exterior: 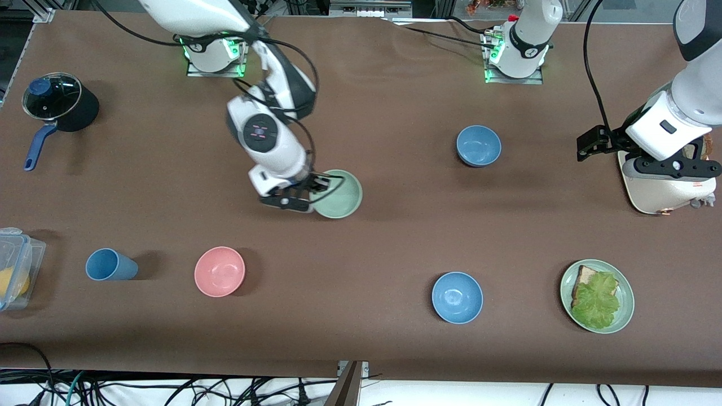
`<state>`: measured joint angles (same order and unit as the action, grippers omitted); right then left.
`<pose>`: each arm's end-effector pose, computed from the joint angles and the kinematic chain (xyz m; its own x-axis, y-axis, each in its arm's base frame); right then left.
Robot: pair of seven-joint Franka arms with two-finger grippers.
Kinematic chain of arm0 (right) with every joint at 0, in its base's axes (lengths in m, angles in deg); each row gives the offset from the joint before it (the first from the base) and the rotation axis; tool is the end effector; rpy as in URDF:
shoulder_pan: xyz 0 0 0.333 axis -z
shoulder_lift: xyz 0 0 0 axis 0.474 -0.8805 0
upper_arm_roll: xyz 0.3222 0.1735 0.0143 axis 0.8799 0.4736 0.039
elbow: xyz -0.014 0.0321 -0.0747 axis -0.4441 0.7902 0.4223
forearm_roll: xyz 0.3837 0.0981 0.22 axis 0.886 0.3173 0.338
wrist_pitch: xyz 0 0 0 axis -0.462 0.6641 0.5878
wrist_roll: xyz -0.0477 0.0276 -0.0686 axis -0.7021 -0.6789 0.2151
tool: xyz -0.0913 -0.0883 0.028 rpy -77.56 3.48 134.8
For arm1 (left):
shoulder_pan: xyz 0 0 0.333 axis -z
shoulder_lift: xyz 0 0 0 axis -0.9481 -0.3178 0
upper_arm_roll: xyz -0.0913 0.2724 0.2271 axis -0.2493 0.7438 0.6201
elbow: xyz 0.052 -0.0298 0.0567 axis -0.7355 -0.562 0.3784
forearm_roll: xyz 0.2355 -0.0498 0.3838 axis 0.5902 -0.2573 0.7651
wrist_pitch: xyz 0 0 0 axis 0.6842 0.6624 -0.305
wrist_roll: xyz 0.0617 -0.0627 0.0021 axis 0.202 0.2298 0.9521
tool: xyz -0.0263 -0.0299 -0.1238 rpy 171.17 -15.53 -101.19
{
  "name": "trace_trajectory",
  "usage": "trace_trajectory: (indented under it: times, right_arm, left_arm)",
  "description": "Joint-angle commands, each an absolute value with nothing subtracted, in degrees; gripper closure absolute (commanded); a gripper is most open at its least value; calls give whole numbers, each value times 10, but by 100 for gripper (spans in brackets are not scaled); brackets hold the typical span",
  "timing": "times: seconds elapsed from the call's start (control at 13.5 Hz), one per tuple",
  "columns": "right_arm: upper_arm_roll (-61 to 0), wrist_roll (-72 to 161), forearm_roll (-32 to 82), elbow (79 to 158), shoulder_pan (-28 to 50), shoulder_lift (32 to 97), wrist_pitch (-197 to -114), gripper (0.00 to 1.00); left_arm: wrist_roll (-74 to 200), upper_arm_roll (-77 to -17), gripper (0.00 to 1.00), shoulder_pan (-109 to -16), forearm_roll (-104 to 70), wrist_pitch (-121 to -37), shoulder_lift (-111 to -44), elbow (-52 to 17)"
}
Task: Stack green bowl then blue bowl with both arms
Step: 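Grip the green bowl rim and drag it toward the table center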
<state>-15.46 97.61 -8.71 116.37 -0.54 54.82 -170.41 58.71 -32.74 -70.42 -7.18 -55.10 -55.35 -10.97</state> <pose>0.5961 0.4597 0.2491 0.9693 -0.2273 -0.0935 -0.2361 -0.9670 -0.0961 0.6350 -0.0526 0.5867 0.9965 -0.0516 -0.0656 -0.0522 -0.9986 -0.0072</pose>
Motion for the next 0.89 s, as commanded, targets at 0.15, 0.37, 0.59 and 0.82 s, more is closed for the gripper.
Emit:
trace_trajectory:
  times: [0.15, 0.37, 0.59, 0.82]
  right_arm:
    - [-162, 1025, -97, 1100, -42, 470, -1731, 100]
    - [-162, 1030, -97, 1100, -44, 466, -1733, 70]
    - [-163, 1032, -98, 1105, -43, 465, -1734, 1]
    - [-192, 1016, -101, 1103, -36, 511, -1702, 1]
  left_arm:
    - [590, -324, 0, -702, -92, -541, -554, -102]
    - [590, -324, 0, -702, -92, -541, -554, -103]
    - [590, -324, 0, -702, -98, -539, -554, -103]
    - [590, -324, 0, -702, -99, -538, -554, -105]
